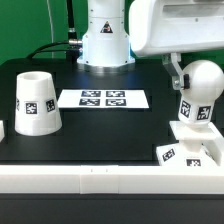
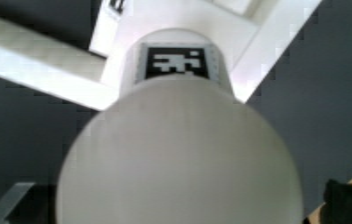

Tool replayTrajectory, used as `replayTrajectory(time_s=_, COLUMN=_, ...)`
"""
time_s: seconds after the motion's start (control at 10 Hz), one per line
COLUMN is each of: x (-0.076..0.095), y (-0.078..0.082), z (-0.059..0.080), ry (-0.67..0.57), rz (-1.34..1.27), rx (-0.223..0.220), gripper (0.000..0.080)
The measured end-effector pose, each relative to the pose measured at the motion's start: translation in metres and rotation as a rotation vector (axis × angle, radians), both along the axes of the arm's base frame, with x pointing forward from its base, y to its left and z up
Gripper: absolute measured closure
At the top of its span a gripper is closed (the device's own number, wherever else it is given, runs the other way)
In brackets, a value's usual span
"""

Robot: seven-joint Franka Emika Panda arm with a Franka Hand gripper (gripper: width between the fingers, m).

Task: Assemble lamp

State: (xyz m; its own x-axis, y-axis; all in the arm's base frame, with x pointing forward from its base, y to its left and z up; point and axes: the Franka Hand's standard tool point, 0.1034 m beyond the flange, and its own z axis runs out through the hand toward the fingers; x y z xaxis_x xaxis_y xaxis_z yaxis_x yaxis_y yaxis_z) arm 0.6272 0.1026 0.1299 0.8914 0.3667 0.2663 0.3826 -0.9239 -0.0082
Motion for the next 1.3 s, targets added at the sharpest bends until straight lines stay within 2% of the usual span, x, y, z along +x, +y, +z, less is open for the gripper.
replayTrajectory(time_s=0.5, x=-0.012, y=-0.003, z=-0.009, ry=0.326, rz=0.074, rx=-0.079, gripper=0.0101)
replayTrajectory(time_s=0.8, x=-0.010, y=-0.003, z=-0.012, ry=0.325, rz=0.081, rx=-0.086, gripper=0.0101)
replayTrajectory(time_s=0.9, x=-0.010, y=-0.003, z=-0.013, ry=0.326, rz=0.081, rx=-0.086, gripper=0.0204)
replayTrajectory(time_s=1.3, x=-0.010, y=-0.003, z=-0.013, ry=0.328, rz=0.056, rx=-0.083, gripper=0.0223)
